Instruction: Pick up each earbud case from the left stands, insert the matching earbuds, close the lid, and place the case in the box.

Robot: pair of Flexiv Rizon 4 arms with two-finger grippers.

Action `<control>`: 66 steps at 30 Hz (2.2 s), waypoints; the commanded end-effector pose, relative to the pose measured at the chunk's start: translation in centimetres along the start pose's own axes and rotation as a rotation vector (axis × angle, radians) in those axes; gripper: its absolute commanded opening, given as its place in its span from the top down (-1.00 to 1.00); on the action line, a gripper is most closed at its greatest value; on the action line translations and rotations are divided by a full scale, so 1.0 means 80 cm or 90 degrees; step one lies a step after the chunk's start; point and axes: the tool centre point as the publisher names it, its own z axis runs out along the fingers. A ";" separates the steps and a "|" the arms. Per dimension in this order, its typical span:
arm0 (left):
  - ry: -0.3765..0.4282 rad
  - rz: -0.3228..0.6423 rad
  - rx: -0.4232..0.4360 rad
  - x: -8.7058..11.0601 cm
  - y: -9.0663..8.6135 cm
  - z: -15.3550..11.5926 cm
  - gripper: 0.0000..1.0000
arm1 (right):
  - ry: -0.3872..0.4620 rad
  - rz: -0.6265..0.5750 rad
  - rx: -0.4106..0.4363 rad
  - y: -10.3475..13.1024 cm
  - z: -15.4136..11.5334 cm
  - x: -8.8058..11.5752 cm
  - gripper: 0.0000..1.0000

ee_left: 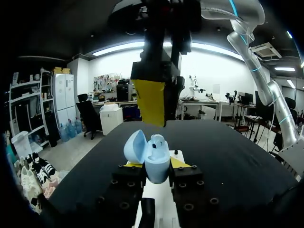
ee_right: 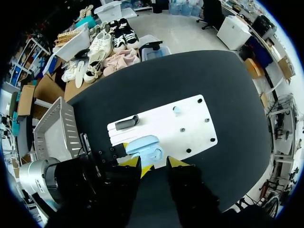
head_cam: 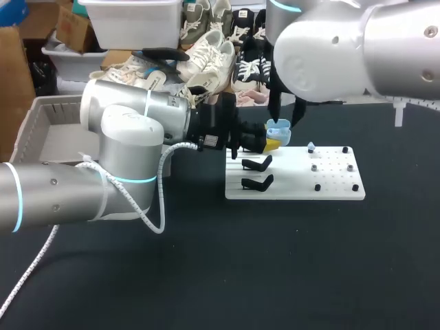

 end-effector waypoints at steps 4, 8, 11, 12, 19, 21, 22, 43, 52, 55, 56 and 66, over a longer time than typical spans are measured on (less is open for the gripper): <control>-0.001 0.000 -0.002 0.000 -0.001 0.000 1.00 | -0.094 -0.013 -0.014 -0.055 -0.026 0.010 0.36; -0.001 0.000 -0.002 0.000 -0.001 0.000 1.00 | -0.126 -0.015 -0.019 -0.078 -0.030 0.002 0.34; -0.001 0.000 -0.002 0.000 -0.001 0.000 1.00 | -0.139 -0.008 -0.022 -0.093 -0.028 -0.008 0.29; -0.001 0.000 -0.002 0.000 -0.001 0.000 1.00 | -0.141 -0.003 -0.024 -0.097 -0.026 -0.011 0.29; -0.001 0.000 -0.002 0.000 -0.001 0.000 1.00 | -0.141 0.006 -0.033 -0.113 0.003 -0.038 0.22; -0.001 0.000 -0.002 0.000 -0.001 0.000 1.00 | -0.133 -0.002 -0.034 -0.113 0.015 -0.044 0.19; -0.001 0.000 -0.002 0.000 -0.001 0.000 1.00 | -0.130 -0.007 -0.032 -0.112 0.022 -0.046 0.19; -0.001 0.000 -0.002 0.000 -0.001 0.000 1.00 | -0.077 -0.003 -0.056 -0.106 0.122 -0.073 0.22; -0.001 0.000 -0.002 0.000 -0.001 0.000 1.00 | -0.060 0.020 -0.063 -0.093 0.136 -0.070 0.23; -0.001 0.000 -0.002 0.000 -0.001 0.000 1.00 | -0.051 0.022 -0.075 -0.086 0.139 -0.069 0.22; -0.001 0.000 -0.002 0.000 -0.001 0.000 1.00 | -0.047 0.023 -0.080 -0.085 0.140 -0.068 0.22; -0.001 0.000 -0.002 0.000 -0.001 0.000 1.00 | -0.026 0.028 -0.098 -0.075 0.151 -0.068 0.22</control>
